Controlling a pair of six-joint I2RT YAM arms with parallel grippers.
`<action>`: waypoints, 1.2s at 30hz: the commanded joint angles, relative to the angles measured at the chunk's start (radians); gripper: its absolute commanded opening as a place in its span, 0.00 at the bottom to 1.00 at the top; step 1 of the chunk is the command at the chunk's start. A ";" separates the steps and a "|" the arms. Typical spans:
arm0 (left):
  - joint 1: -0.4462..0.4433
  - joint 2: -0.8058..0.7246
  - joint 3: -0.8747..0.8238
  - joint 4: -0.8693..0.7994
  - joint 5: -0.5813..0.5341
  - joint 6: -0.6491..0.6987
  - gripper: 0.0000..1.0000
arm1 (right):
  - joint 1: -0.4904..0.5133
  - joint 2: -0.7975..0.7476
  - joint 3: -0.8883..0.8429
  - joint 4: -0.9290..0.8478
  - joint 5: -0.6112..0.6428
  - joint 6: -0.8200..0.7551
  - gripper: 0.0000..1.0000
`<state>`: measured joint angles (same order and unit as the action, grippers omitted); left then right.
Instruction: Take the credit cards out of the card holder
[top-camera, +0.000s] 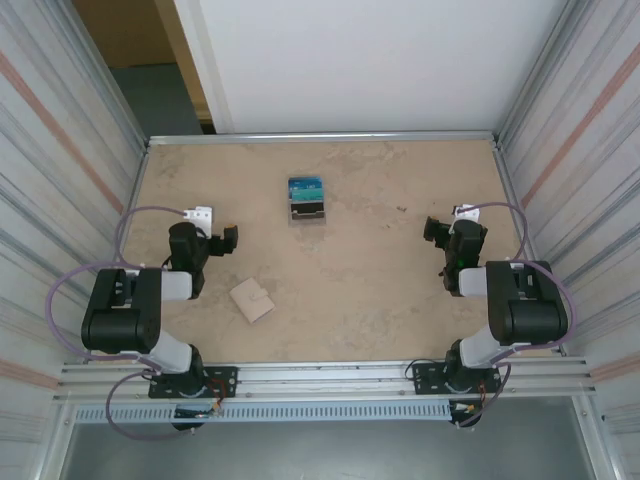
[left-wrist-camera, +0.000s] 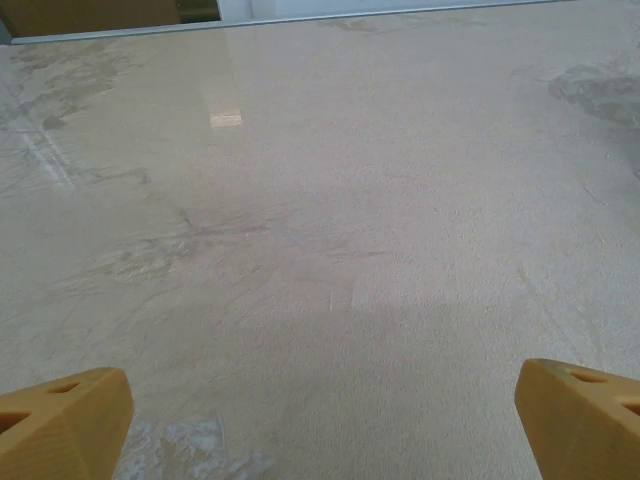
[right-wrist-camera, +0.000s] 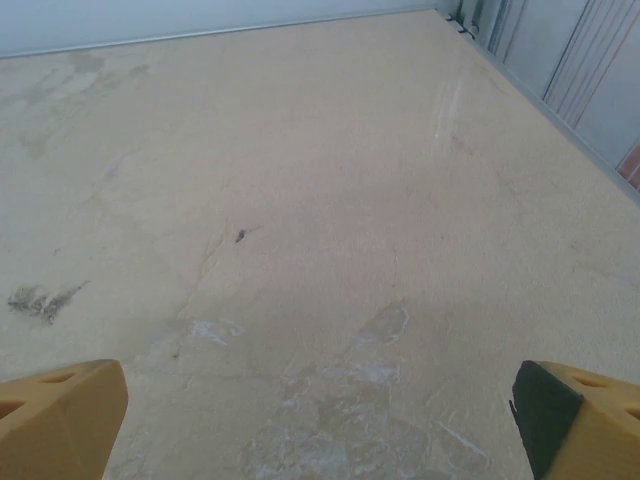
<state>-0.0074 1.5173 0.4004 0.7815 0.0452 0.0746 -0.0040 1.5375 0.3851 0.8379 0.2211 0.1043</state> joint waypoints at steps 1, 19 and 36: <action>0.002 -0.006 0.012 0.009 0.015 -0.005 0.99 | 0.005 0.005 -0.008 0.024 0.024 0.025 0.99; 0.001 -0.004 0.012 0.008 0.015 -0.004 0.99 | 0.005 0.006 -0.008 0.023 0.024 0.024 0.99; 0.002 -0.026 0.029 -0.037 0.023 -0.004 0.99 | 0.006 0.004 -0.008 0.026 0.024 0.025 0.99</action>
<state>-0.0074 1.5169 0.4007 0.7788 0.0460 0.0746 -0.0040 1.5375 0.3851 0.8383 0.2211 0.1043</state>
